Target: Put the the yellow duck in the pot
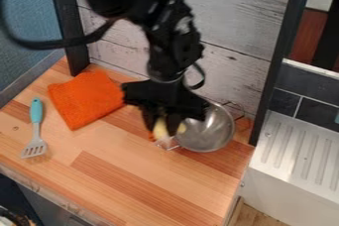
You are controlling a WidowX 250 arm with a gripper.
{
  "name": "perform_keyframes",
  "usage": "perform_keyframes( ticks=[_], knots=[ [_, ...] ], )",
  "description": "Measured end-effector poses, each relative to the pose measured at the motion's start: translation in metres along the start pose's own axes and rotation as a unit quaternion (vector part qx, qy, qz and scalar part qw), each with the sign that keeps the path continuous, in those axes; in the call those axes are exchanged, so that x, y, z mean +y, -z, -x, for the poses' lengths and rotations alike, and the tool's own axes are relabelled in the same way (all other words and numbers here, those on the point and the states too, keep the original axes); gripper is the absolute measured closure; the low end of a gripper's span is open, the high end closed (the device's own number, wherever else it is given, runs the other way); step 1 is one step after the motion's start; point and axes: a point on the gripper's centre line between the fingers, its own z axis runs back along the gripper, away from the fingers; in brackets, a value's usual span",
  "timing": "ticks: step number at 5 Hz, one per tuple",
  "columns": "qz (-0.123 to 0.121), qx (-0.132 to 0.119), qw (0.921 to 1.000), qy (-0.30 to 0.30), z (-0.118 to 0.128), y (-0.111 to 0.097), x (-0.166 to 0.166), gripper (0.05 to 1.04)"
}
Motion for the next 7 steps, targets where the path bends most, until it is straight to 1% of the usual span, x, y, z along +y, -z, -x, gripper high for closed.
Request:
perform_keyframes(
  ticks=[1, 3, 4, 5, 6, 7],
  knots=[
    [-0.004, 0.000, 1.0000, 0.003, -0.015, 0.010, -0.012, 0.758],
    [0.002, 0.012, 0.9999, 0.007, -0.035, 0.031, -0.031, 0.758],
    [-0.005, 0.019, 0.9997, 0.016, -0.032, 0.041, -0.037, 0.694],
    [-0.009, 0.024, 0.9993, 0.026, -0.033, 0.039, -0.038, 0.384],
    [-0.009, 0.030, 0.9991, 0.028, -0.030, 0.040, -0.038, 0.110],
    [-0.009, 0.037, 0.9988, 0.030, -0.024, 0.042, -0.037, 0.079]
  ],
)
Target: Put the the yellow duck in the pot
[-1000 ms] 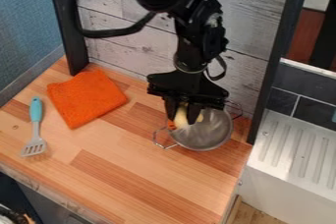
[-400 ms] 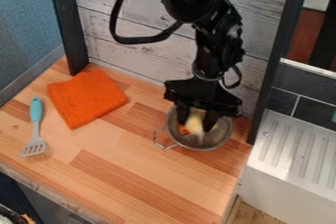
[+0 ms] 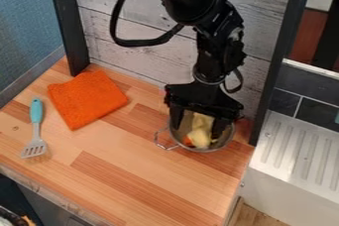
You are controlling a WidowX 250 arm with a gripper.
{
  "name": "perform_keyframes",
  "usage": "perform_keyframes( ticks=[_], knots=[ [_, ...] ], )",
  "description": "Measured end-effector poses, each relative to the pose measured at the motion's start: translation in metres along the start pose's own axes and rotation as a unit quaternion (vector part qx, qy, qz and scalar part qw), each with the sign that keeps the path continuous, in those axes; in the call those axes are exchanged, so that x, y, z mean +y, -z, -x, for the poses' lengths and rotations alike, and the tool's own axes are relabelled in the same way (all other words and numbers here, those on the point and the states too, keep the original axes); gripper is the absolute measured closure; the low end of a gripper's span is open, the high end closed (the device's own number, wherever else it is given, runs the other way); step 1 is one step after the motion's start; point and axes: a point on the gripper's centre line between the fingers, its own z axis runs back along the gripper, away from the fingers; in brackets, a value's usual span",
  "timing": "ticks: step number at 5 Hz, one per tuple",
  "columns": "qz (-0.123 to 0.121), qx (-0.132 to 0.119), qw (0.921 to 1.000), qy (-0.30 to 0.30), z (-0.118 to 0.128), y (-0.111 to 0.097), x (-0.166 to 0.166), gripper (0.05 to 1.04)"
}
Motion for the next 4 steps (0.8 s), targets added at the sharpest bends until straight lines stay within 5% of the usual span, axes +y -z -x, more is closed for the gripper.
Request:
perform_keyframes(
  ticks=[3, 4],
  knots=[
    [0.022, -0.054, 0.9981, -0.016, 0.008, -0.050, 0.014, 0.083],
    [0.022, -0.056, 0.9980, -0.019, 0.007, -0.051, 0.015, 0.083]
  ],
)
